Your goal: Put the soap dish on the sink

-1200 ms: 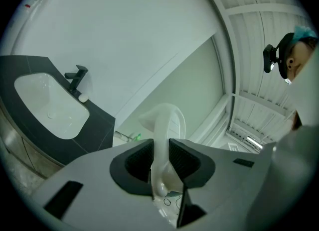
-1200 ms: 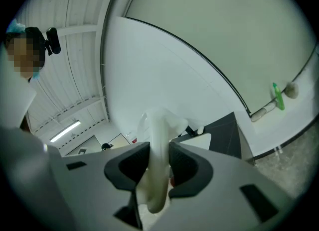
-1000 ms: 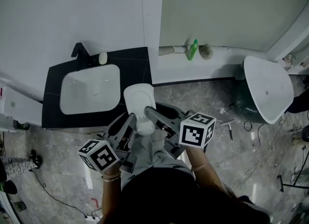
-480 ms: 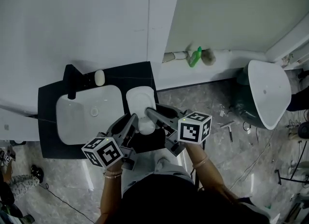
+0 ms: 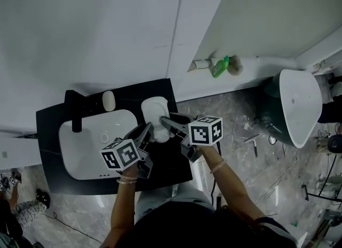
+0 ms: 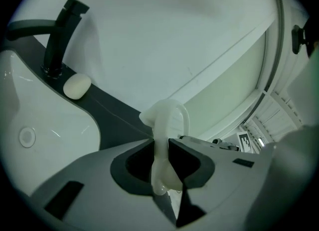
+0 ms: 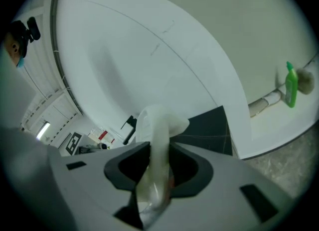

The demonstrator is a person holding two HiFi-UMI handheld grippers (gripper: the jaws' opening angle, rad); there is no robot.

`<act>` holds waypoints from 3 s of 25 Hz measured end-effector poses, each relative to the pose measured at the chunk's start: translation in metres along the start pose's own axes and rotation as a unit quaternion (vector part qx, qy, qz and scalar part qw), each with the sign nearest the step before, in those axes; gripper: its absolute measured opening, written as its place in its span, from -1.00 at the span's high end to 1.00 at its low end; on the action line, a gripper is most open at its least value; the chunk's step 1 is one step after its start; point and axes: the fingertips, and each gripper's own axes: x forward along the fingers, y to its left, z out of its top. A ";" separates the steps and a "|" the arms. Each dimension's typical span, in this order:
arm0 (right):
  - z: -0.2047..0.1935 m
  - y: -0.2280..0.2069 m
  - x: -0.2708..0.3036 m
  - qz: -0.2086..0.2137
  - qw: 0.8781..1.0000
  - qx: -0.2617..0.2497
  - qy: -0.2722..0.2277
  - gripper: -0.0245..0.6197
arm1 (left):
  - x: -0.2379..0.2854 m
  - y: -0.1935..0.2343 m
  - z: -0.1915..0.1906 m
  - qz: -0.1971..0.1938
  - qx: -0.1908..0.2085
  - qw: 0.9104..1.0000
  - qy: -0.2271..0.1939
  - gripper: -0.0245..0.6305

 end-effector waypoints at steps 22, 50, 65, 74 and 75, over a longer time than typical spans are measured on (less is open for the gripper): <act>-0.027 -0.078 0.051 -0.032 0.994 0.047 0.088 0.52 | 0.064 0.069 -0.024 0.012 -0.038 0.995 0.088 0.65; -0.021 0.083 -0.134 -0.048 0.990 -0.109 -0.073 0.82 | -0.107 -0.103 -0.028 -0.018 0.093 0.992 -0.089 0.92; -0.109 0.178 -0.257 -0.024 0.979 -0.160 -0.121 0.86 | -0.196 -0.209 -0.134 -0.040 0.092 0.986 -0.130 0.92; -0.127 0.203 -0.277 -0.005 0.976 -0.172 -0.130 0.87 | -0.221 -0.233 -0.160 -0.058 0.095 0.982 -0.154 0.92; -0.129 0.205 -0.279 -0.003 0.977 -0.172 -0.129 0.86 | -0.224 -0.235 -0.164 -0.058 0.094 0.982 -0.153 0.92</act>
